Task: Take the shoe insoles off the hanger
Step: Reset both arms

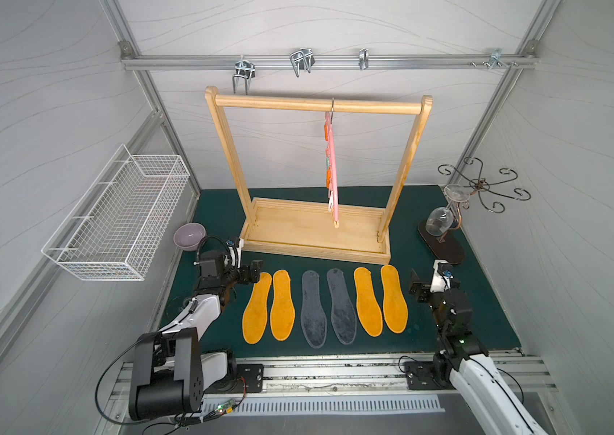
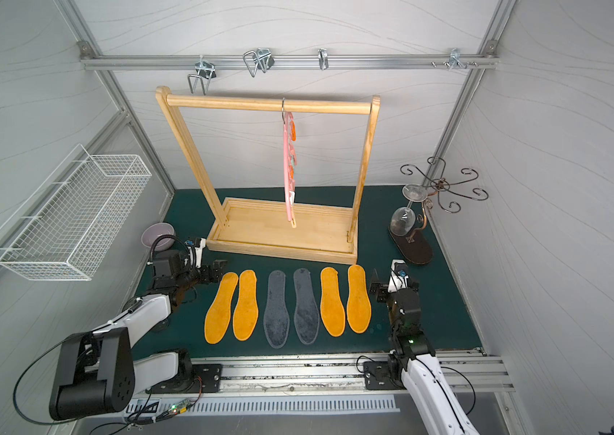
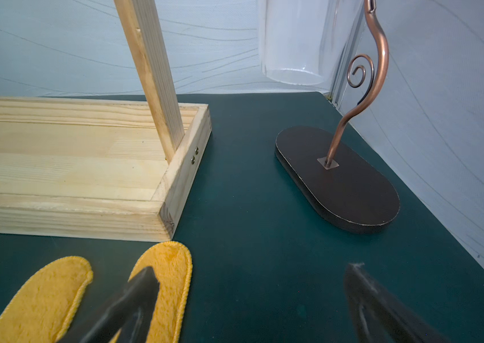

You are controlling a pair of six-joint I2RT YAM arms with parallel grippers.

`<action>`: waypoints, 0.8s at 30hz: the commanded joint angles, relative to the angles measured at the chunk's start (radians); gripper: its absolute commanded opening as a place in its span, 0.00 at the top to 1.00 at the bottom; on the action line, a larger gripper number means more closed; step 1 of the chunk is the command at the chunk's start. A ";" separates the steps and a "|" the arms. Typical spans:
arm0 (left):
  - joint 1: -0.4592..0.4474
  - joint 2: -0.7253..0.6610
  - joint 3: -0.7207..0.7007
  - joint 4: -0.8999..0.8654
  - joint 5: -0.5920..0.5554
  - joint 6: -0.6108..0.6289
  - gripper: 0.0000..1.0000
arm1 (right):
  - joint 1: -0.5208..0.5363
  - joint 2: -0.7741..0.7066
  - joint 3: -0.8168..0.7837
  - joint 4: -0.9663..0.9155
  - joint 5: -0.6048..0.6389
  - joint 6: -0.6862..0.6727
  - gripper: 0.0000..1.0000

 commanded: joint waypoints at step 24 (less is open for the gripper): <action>-0.128 0.295 -0.088 0.741 -0.232 -0.024 0.00 | -0.174 1.123 0.187 1.001 -0.230 0.070 0.01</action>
